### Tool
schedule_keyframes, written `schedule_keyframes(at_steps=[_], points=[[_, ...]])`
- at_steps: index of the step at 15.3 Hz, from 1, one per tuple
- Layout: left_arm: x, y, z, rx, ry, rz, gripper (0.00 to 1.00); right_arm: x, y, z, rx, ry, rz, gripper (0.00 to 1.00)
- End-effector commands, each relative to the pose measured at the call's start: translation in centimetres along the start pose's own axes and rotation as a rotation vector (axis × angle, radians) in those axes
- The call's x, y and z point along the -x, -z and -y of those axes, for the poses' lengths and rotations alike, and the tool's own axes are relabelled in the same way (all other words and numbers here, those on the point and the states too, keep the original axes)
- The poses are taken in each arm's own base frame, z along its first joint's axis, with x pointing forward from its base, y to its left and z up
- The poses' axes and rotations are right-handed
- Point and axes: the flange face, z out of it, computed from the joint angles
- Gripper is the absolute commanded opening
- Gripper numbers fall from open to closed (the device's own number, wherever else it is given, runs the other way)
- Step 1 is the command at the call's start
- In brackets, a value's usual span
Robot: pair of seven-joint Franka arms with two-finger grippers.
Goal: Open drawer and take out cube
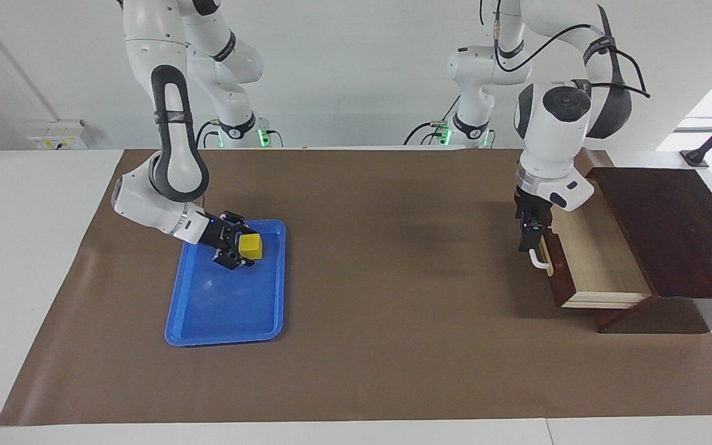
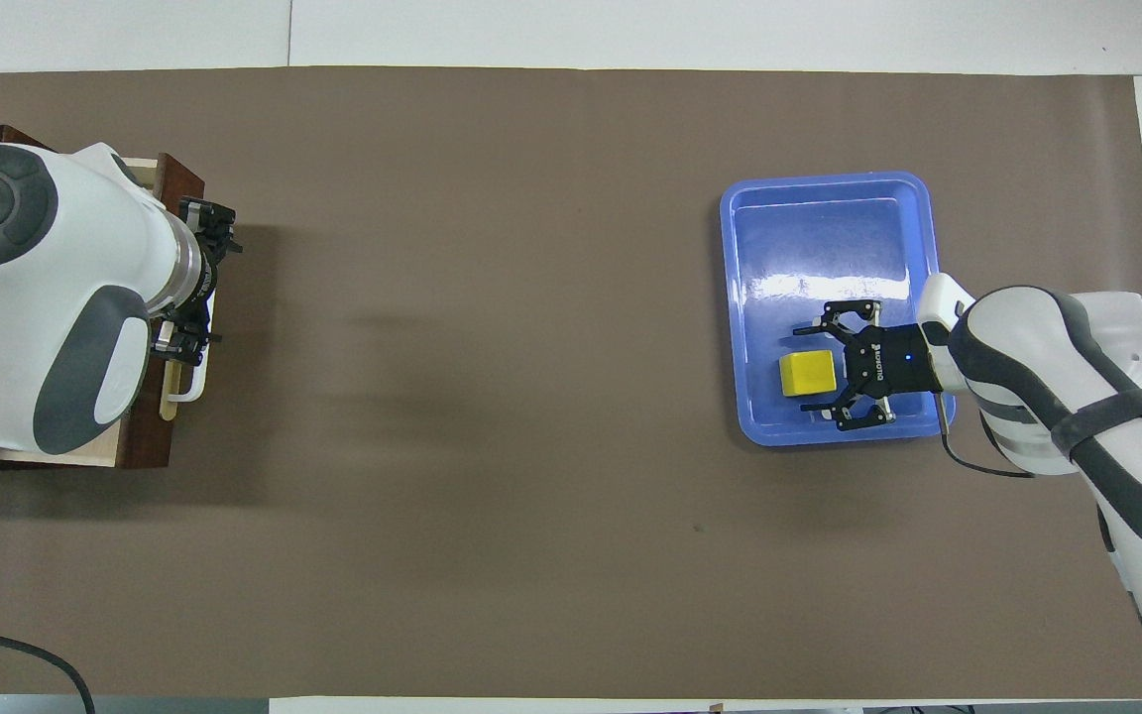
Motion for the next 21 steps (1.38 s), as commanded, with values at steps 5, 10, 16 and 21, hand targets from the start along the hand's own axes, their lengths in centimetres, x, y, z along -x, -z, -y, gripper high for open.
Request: schedule_keyframes(at_steps=[5,10,16,21], points=[[-4.6,-0.8,0.1,-0.018,0.044,-0.020,1.00,-7.3,4.3,-3.3,0.050,-0.098,-0.015,1.00],[-9.6,-1.7,0.9,-0.030,0.113,-0.024,1.00,-13.4,9.9,-4.1,-0.008,-0.266,0.130,1.00],[-16.2,-2.1,2.2,-0.012,0.203,-0.042,1.00,-17.9,15.8,-5.8,0.009,-0.424,0.302,1.00],[-21.2,-2.8,3.9,0.004,0.236,-0.053,1.00,-22.7,21.5,-3.4,0.157,-0.754,0.504,1.00]])
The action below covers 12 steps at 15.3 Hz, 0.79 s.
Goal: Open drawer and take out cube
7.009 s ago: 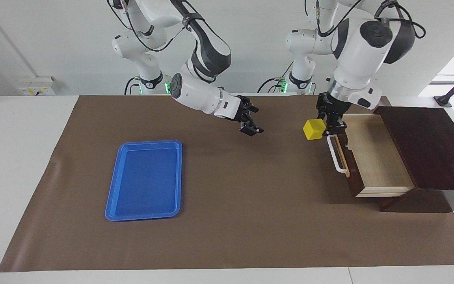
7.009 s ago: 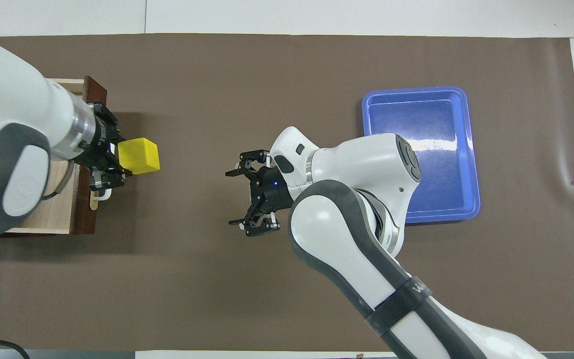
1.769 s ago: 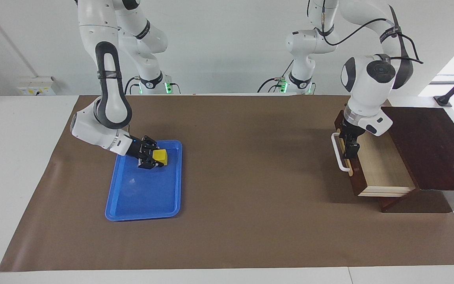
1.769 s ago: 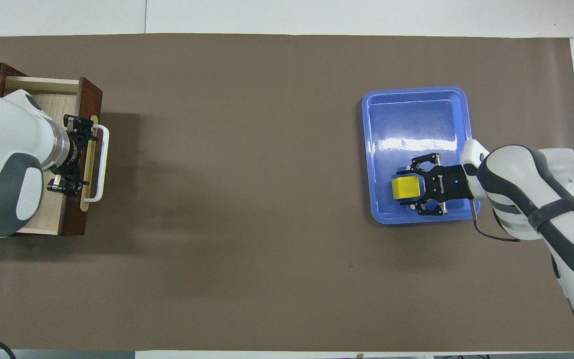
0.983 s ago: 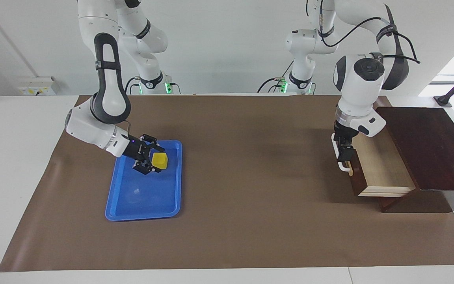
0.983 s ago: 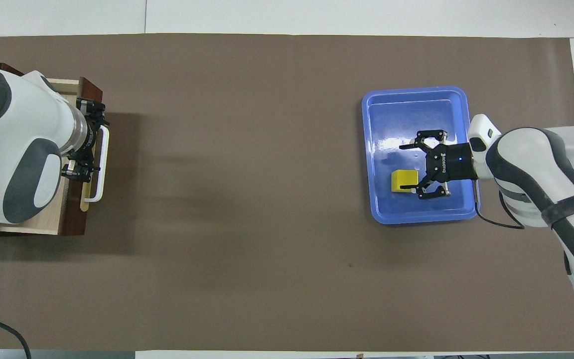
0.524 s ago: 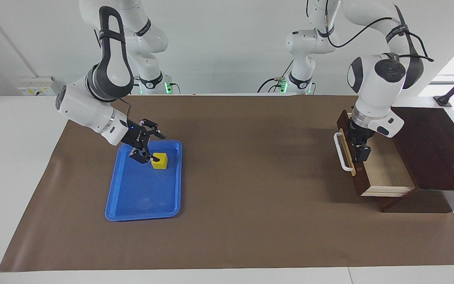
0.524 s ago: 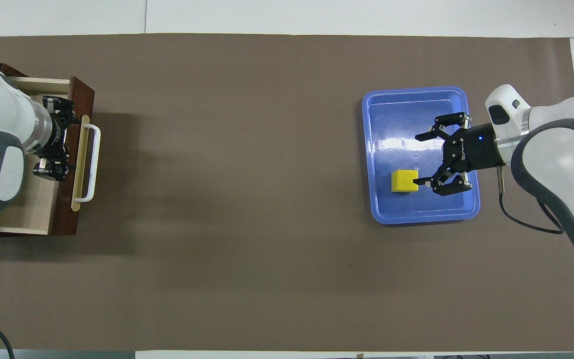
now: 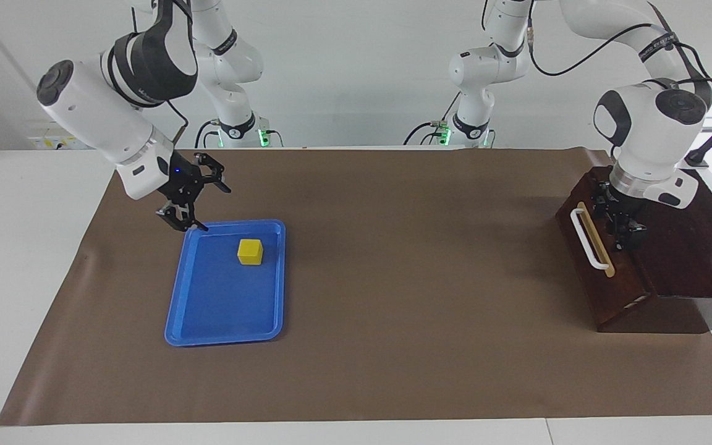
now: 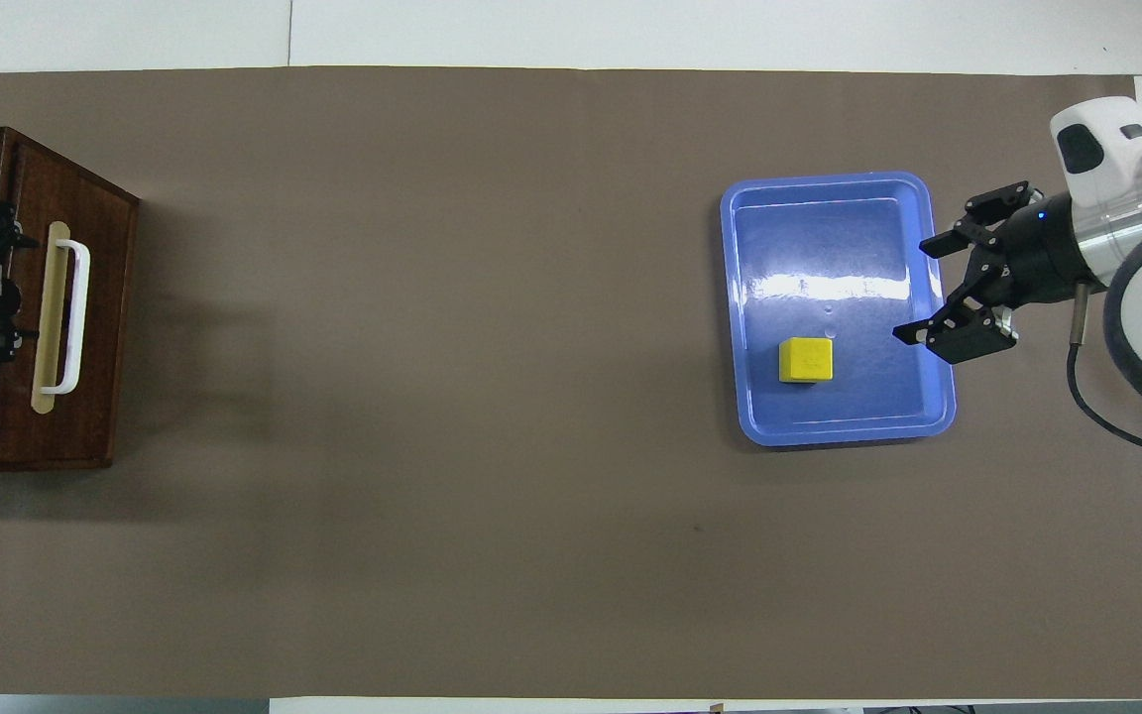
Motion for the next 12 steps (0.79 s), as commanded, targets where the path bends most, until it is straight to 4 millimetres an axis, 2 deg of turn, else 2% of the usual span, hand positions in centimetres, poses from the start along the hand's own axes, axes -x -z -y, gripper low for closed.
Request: schedule_keyframes(at_steps=[1,4,5,6,7,8,9,12], points=[[-2.4,-0.4,0.1,0.005,-0.002,-0.025,1.00,0.5,3.3,2.5,0.064,-0.206,0.083,1.00],[-1.1,0.3,-0.3,-0.003,-0.031,-0.022,1.00,1.3,5.0,3.0,0.119,-0.464,0.177,1.00],[0.2,1.0,-0.5,-0.017,-0.053,-0.015,1.00,1.0,5.1,3.5,0.133,-0.548,0.202,1.00],[3.1,2.6,-0.7,-0.024,-0.107,-0.011,1.00,0.9,5.0,4.0,0.151,-0.650,0.227,1.00],[5.1,3.9,-0.5,-0.039,-0.164,-0.010,1.00,1.2,5.1,3.8,0.186,-0.732,0.242,1.00],[6.1,5.4,0.0,-0.047,-0.239,-0.010,1.00,1.5,5.1,3.7,0.212,-0.785,0.260,1.00],[6.8,6.1,0.3,-0.063,-0.332,-0.005,1.00,1.7,5.2,3.7,0.231,-0.822,0.271,1.00],[7.1,9.1,1.3,-0.098,-0.639,0.075,1.00,2.1,5.1,4.2,0.302,-0.898,0.293,1.00]])
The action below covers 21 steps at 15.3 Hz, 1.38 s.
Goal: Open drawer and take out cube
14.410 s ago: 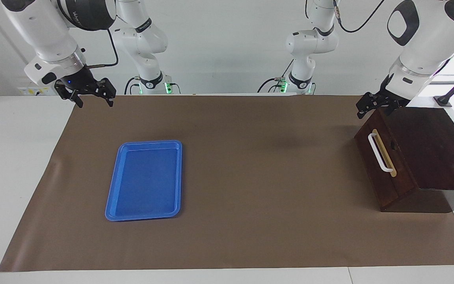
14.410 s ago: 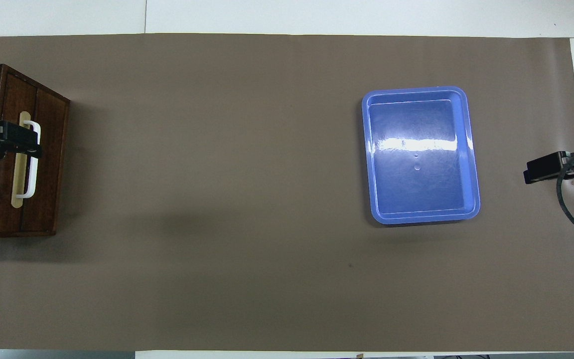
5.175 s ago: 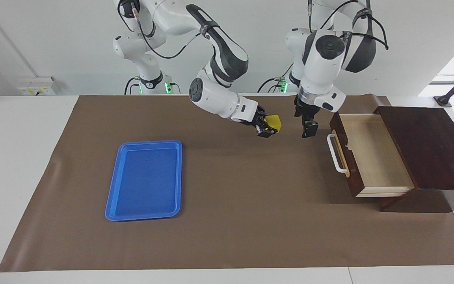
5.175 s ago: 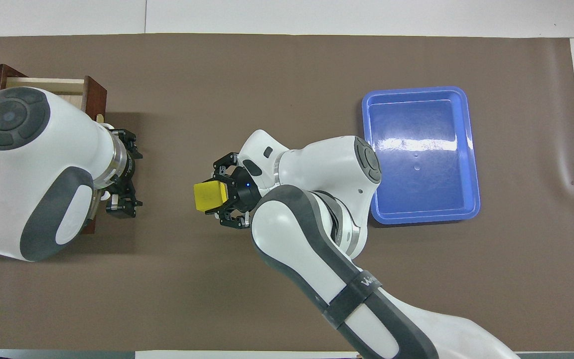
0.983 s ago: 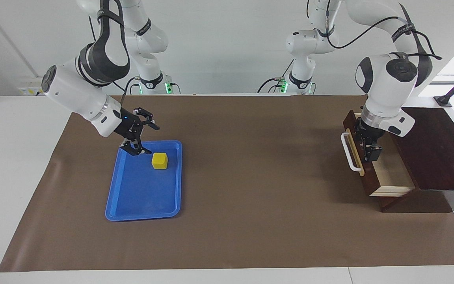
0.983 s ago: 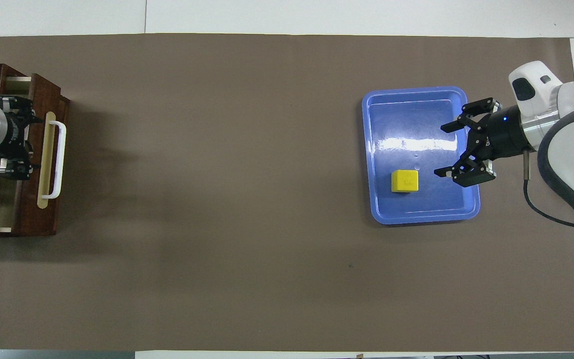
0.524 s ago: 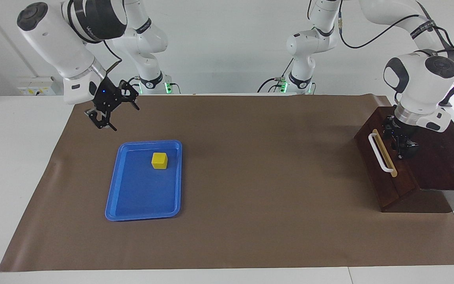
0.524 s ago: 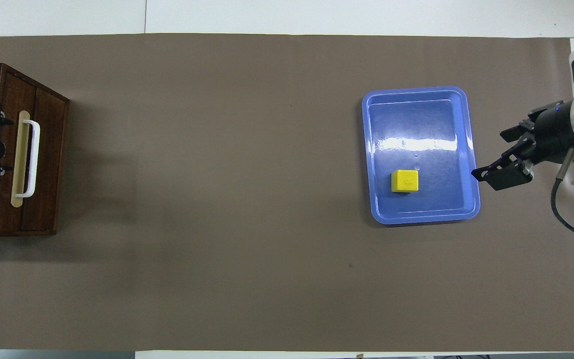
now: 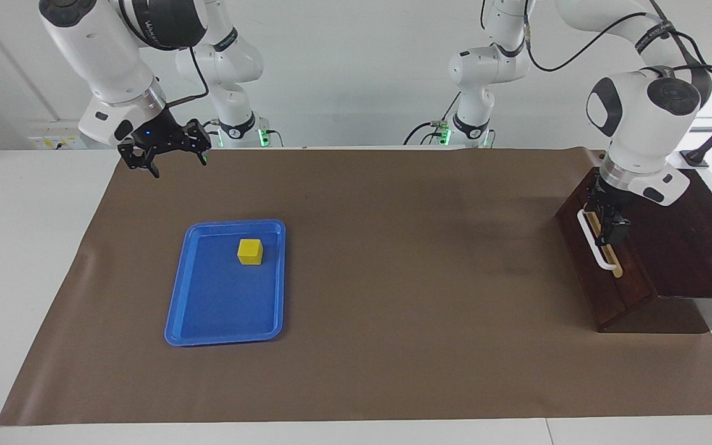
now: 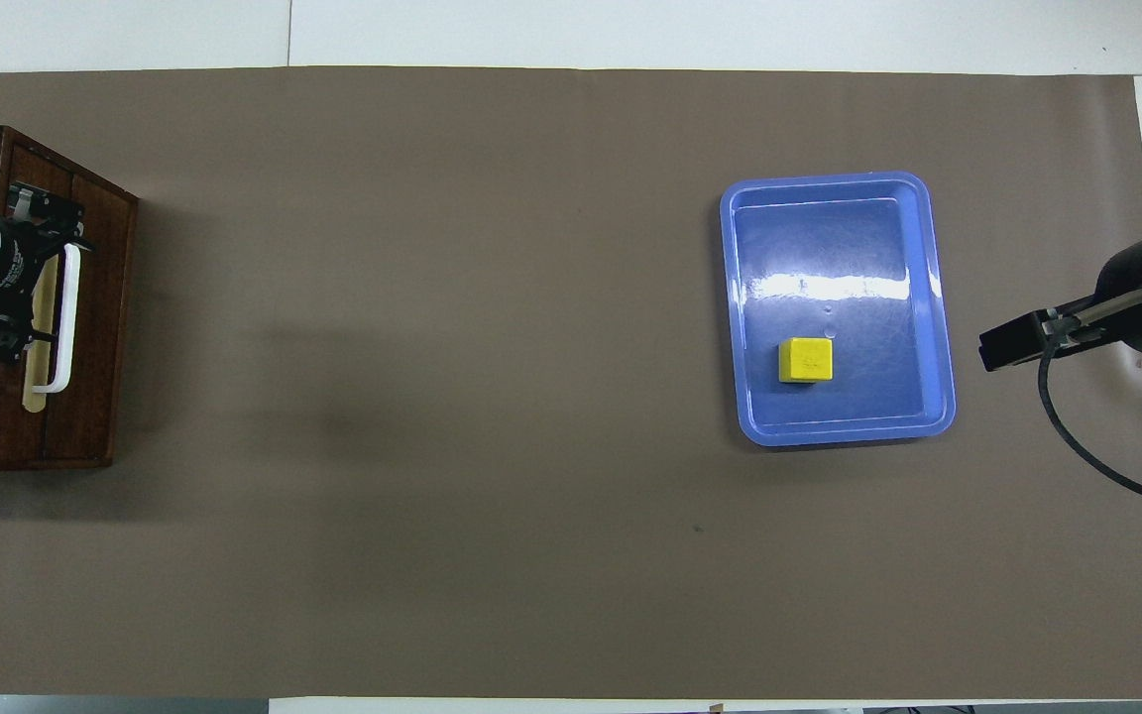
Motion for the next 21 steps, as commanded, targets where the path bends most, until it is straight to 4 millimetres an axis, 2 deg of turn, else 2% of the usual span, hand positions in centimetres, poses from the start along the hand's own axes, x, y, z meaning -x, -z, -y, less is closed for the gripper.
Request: schedule_keyframes(at_steps=[1,3,7,8,11,16,21], points=[[-0.4,3.1,1.8,0.000,-0.289,0.091,1.00,0.6,-0.3,-0.4,0.045,-0.060,0.008,1.00],[-0.4,4.6,2.4,0.010,-0.589,0.140,1.00,0.2,-0.9,-1.0,0.043,-0.060,-0.015,1.00],[-0.3,4.2,2.4,0.008,-0.802,0.173,1.00,-0.3,-1.2,-2.5,0.021,-0.093,-0.030,1.00],[-0.6,4.8,2.4,0.016,-0.853,0.180,1.00,-0.3,-1.1,-2.7,0.008,-0.101,-0.034,1.00],[-0.7,4.8,2.0,0.047,-0.931,0.249,1.00,-0.3,-0.1,-3.3,-0.059,-0.123,-0.022,1.00],[-0.9,5.6,3.9,0.057,-1.029,0.252,1.00,-0.2,-0.4,-3.4,-0.059,-0.131,-0.023,1.00],[0.2,5.8,3.4,0.057,-1.060,0.250,1.00,0.0,0.1,-3.2,-0.053,-0.127,-0.032,1.00]])
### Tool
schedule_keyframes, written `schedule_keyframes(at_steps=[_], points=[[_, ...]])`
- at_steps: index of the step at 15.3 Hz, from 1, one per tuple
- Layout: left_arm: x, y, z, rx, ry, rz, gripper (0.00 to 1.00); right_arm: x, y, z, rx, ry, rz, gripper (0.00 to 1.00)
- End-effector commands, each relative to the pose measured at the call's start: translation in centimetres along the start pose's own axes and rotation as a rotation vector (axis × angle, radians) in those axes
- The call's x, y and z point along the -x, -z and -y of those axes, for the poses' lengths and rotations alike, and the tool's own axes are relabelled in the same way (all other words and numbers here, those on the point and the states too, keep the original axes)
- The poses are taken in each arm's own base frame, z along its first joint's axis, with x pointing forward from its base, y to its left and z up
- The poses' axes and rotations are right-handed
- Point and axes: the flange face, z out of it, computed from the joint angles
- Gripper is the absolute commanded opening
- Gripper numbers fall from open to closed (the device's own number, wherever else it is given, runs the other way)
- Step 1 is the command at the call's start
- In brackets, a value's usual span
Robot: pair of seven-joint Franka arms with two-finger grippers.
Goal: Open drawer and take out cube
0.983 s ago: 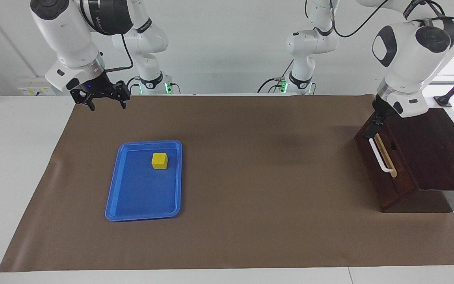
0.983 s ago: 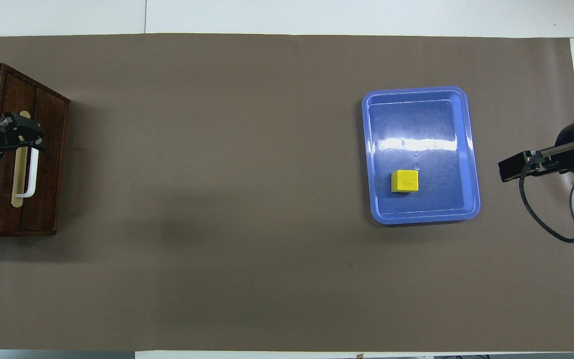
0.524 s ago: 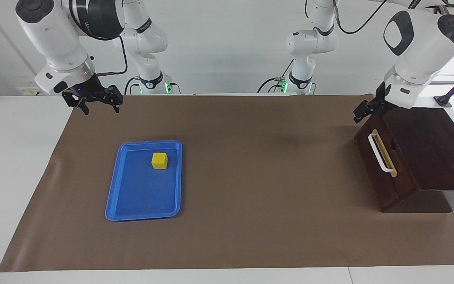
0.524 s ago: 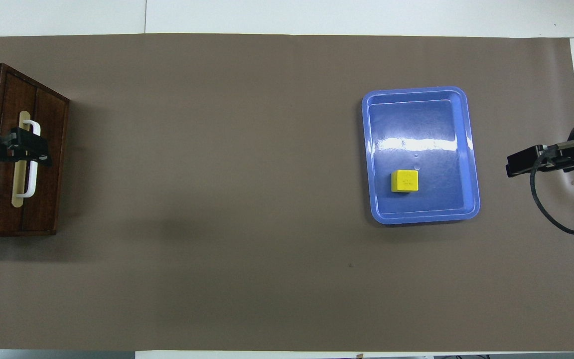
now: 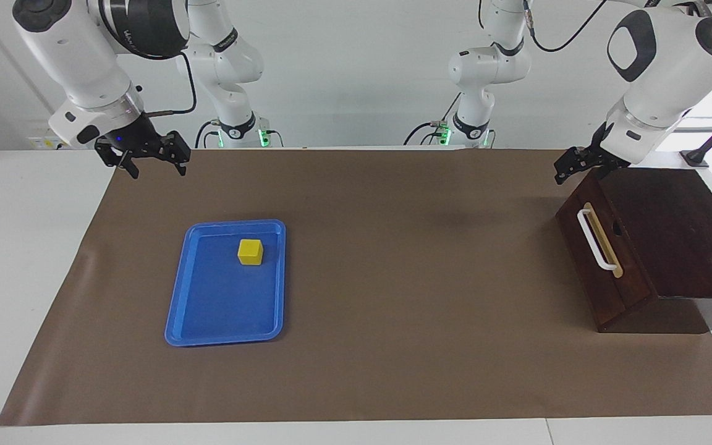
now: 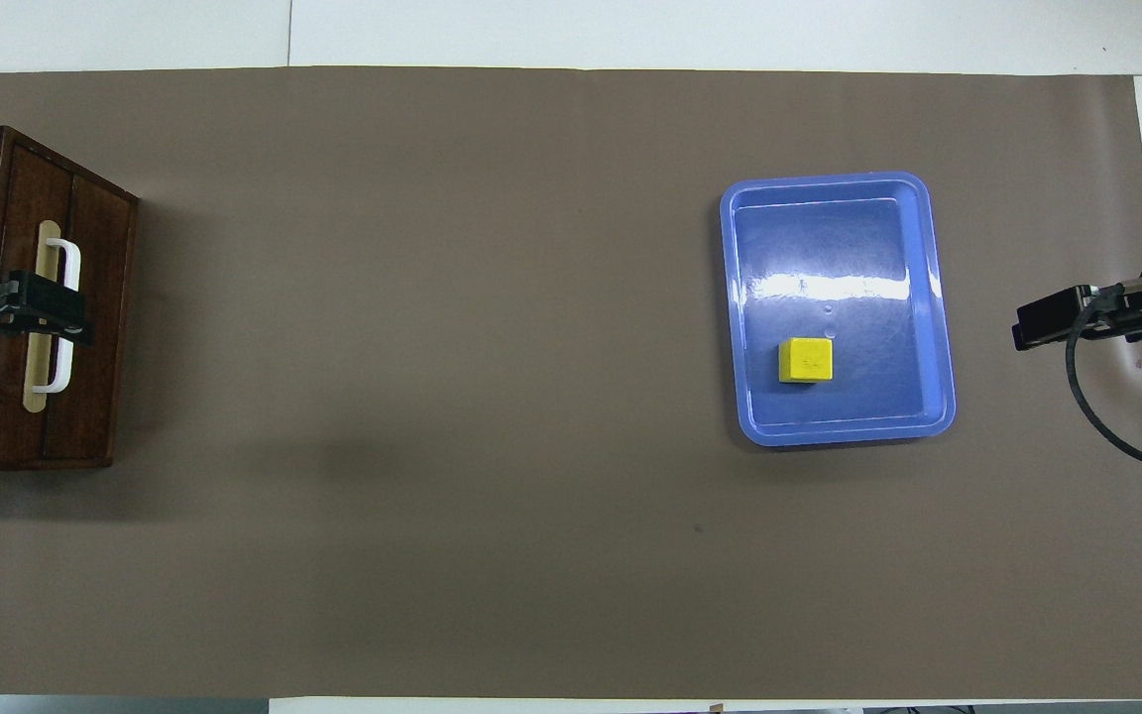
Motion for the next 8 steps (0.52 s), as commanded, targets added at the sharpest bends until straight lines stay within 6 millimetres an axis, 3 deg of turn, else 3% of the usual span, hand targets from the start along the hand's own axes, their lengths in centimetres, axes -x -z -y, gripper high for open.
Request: schedule_keyframes(at_steps=[1,6,8], points=[[0.5,0.6,-0.3,0.016,-0.020,0.008,1.00,0.1,0.5,0.2,-0.010,-0.022,0.000,1.00],[0.6,0.7,-0.7,0.010,-0.029,0.011,1.00,0.3,0.4,-0.4,-0.011,-0.021,0.003,1.00],[1.0,1.0,-2.7,-0.003,-0.062,0.004,1.00,0.3,0.3,-0.4,-0.011,-0.019,0.004,1.00]])
